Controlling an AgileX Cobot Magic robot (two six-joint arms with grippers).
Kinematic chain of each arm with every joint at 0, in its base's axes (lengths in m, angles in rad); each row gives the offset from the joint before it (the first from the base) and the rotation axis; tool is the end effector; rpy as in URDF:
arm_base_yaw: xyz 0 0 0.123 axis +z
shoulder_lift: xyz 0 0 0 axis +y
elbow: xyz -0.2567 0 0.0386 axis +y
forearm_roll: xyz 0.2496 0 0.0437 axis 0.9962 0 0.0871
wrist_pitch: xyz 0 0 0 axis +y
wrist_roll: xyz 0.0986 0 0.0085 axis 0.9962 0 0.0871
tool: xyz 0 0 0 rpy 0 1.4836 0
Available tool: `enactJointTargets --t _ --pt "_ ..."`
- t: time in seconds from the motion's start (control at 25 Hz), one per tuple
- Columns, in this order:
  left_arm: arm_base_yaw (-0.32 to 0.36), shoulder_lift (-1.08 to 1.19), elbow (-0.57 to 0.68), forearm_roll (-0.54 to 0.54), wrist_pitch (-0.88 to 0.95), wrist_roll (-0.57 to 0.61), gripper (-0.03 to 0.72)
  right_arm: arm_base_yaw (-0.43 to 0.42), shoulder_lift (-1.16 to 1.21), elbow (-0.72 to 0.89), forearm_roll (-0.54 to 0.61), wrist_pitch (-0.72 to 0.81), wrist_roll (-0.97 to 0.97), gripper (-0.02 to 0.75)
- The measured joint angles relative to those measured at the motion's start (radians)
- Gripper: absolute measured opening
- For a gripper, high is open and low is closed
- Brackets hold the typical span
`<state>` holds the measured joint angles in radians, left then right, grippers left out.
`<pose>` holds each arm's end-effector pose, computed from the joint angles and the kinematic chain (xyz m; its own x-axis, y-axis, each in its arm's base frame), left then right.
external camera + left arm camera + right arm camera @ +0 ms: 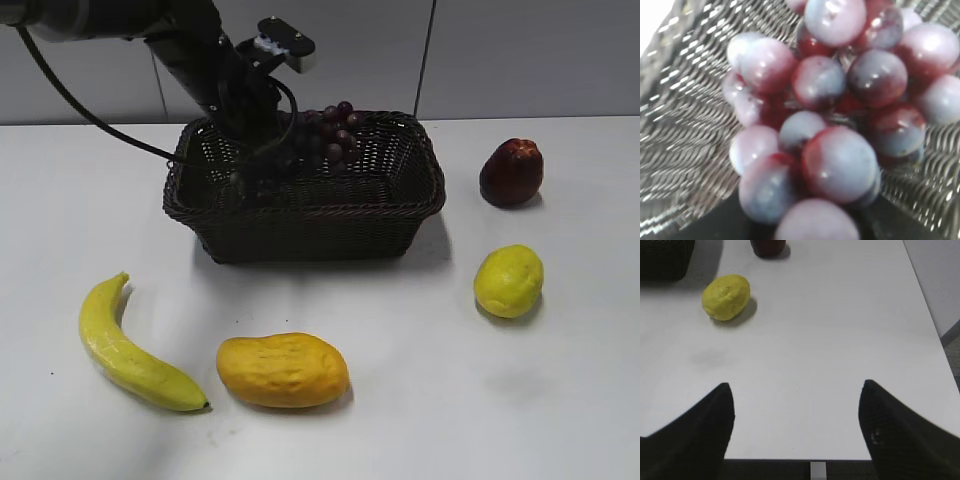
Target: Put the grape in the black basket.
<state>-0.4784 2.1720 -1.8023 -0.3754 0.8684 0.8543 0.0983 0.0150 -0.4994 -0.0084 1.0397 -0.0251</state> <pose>0.4020 -0.2397 0.1781 -0.3421 0.7925 -0.5049 0.9068 0.4192 0.0436 0.0326 0.0025 0.2756 -0.4461 -0.0735 -0.8920 -0.1048 0.9941 -0.0295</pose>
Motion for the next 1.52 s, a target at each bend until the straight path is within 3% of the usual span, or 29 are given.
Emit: enactJointTargets --t 0.08,0.24,0.32,0.52,0.8,0.96,1.28,1.52 --pt "0.0 0.005 0.0 -0.013 -0.003 0.001 0.347 0.0 0.0 0.0 0.0 0.0 0.0 0.588" --pt "0.0 0.007 0.0 -0.022 -0.03 0.001 0.601 0.0 0.0 0.0 0.0 0.0 0.0 0.588" --pt "0.0 0.007 -0.001 -0.025 -0.035 0.001 0.642 0.0 0.0 0.0 0.0 0.0 0.0 0.588" --pt "0.0 -0.014 -0.012 -0.02 -0.033 -0.025 0.634 0.0 0.0 0.0 0.0 0.0 0.0 0.588" --pt "0.049 -0.117 -0.032 0.162 0.005 -0.318 0.62 0.0 0.0 0.0 0.0 0.0 0.0 0.588" --pt "0.142 -0.17 -0.032 0.243 0.091 -0.477 0.609 0.0 0.0 0.0 0.0 0.0 0.0 0.588" --pt "0.384 -0.249 -0.031 0.258 0.305 -0.656 0.591 0.0 0.0 0.0 0.0 0.0 0.0 0.588" --pt "0.451 -0.288 0.013 0.255 0.345 -0.708 0.586 0.0 0.0 0.0 0.0 0.0 0.0 0.588"
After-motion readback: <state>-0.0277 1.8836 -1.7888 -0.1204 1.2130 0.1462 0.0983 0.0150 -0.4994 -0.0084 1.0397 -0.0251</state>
